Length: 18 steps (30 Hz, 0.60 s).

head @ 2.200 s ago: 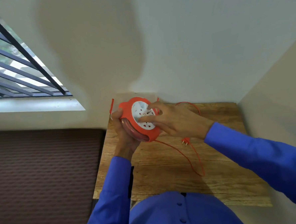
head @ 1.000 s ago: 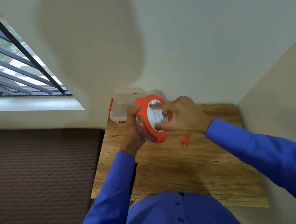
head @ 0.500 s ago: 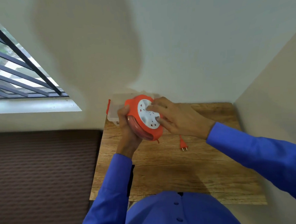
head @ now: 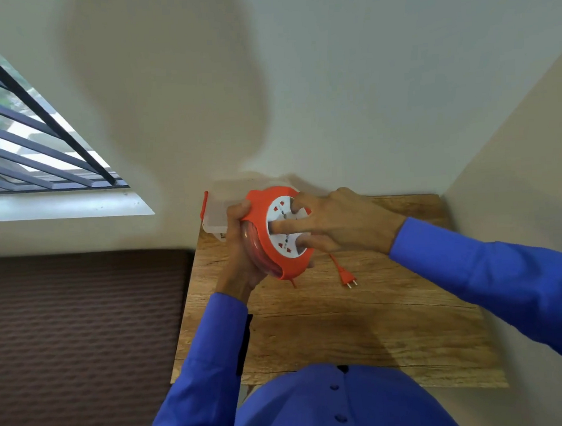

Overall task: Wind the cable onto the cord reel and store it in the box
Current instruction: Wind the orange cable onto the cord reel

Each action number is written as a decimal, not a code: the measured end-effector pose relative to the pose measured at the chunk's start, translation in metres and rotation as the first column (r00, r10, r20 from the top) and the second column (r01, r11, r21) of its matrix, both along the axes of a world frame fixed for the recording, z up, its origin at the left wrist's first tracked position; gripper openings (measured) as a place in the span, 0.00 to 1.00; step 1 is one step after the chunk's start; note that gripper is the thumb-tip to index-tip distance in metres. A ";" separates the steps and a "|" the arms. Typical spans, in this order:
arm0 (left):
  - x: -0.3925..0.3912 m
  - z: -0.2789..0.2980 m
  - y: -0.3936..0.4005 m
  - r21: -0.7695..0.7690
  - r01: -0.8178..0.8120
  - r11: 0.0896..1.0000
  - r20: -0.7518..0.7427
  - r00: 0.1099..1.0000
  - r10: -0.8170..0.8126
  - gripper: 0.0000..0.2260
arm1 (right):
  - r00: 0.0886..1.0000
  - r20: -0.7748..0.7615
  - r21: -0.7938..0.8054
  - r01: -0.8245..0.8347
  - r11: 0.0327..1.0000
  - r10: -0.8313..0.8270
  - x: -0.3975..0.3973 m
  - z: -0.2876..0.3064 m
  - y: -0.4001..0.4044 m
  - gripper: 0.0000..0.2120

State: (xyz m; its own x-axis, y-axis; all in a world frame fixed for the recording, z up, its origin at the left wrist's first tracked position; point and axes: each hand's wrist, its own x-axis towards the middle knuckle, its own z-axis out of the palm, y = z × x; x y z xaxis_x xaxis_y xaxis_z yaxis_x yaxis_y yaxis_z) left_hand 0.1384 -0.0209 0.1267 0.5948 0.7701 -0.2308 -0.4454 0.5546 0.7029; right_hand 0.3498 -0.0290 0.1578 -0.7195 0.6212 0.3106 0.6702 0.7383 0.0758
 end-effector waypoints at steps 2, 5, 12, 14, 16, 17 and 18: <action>0.001 0.008 0.003 0.056 -0.048 0.997 -0.008 0.999 0.049 0.32 | 0.968 -0.187 -0.182 0.136 0.974 -0.170 -0.008 -0.004 -0.004 0.27; 0.006 0.011 0.007 0.184 -0.123 0.975 -0.048 0.990 0.134 0.20 | 0.680 -0.476 -0.570 0.244 0.784 -0.557 -0.023 -0.007 -0.002 0.30; 0.013 -0.009 0.015 0.420 -0.054 0.906 -0.321 0.925 0.204 0.48 | 0.214 -0.312 -0.947 0.016 0.322 -0.926 -0.034 -0.005 0.017 0.31; 0.011 -0.012 0.013 0.477 -0.061 0.877 -0.285 0.933 0.220 0.42 | 0.282 -0.258 -0.966 -0.044 0.257 -0.924 -0.031 0.000 0.017 0.28; 0.011 -0.010 0.007 0.443 -0.090 0.892 -0.175 0.967 0.185 0.33 | 0.375 -0.373 -0.883 0.137 0.449 -0.848 -0.027 0.000 0.016 0.25; 0.012 -0.012 0.005 0.407 -0.108 0.907 -0.152 0.971 0.184 0.33 | 0.462 -0.436 -0.762 0.267 0.590 -0.772 -0.024 -0.003 0.013 0.22; 0.013 -0.012 0.005 0.373 -0.138 0.918 -0.143 0.969 0.203 0.35 | 0.562 -0.470 -0.613 0.347 0.710 -0.681 -0.021 -0.006 0.010 0.17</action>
State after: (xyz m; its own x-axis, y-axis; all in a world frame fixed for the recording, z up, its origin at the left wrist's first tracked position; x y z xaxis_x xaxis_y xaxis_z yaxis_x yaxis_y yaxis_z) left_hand 0.1513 -0.0161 0.1145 0.4223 0.9064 -0.0096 -0.3625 0.1786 0.9147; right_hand 0.3288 -0.0194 0.1514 0.0451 0.9869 0.1552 0.6898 0.0816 -0.7194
